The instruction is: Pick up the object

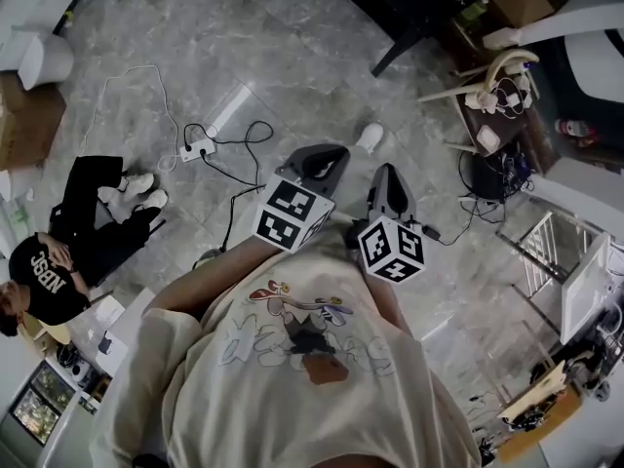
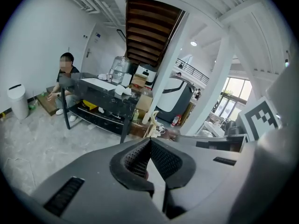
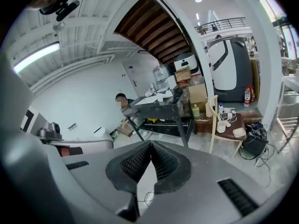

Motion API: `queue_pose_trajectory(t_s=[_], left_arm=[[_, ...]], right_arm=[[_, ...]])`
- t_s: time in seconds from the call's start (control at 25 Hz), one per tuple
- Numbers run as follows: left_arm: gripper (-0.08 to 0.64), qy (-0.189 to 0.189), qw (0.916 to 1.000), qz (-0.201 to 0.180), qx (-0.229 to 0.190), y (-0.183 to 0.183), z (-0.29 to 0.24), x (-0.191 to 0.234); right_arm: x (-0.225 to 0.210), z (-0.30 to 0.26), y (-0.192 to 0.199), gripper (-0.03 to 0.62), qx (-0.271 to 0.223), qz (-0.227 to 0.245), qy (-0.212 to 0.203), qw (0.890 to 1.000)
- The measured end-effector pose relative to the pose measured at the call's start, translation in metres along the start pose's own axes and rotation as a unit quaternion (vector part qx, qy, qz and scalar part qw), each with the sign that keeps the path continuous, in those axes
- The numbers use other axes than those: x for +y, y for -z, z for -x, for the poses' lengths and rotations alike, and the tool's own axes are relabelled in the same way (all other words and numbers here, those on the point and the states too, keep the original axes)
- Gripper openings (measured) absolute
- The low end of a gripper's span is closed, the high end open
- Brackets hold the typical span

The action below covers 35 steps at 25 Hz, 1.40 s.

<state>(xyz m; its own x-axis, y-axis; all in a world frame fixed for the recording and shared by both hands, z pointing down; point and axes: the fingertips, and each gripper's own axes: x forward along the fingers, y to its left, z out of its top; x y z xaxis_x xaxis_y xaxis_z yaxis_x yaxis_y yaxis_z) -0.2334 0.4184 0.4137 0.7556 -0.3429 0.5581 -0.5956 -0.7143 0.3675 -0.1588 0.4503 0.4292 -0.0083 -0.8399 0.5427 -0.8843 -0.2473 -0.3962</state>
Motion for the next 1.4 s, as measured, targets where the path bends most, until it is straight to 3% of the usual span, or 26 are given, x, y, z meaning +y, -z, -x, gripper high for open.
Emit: queue_pose_trajectory(t_s=[0.36,0.76,1.4], left_arm=[[0.014,-0.031,0.9995,0.006,0.003,-0.037,-0.046,0.020],[0.014,-0.047,0.9988,0.012,0.001,-0.100,-0.125,0.028],[0.014,-0.080,0.9968,-0.005,-0.012,-0.174,-0.205,0.004]], right_arm=[[-0.014,-0.050,-0.044,0.018,0.003,-0.002,-0.037,0.999],[-0.067,-0.111,-0.113,0.018,0.017,-0.006,-0.044,0.999],[-0.120,-0.159,-0.198,0.018,0.021,-0.004,-0.106,0.994]])
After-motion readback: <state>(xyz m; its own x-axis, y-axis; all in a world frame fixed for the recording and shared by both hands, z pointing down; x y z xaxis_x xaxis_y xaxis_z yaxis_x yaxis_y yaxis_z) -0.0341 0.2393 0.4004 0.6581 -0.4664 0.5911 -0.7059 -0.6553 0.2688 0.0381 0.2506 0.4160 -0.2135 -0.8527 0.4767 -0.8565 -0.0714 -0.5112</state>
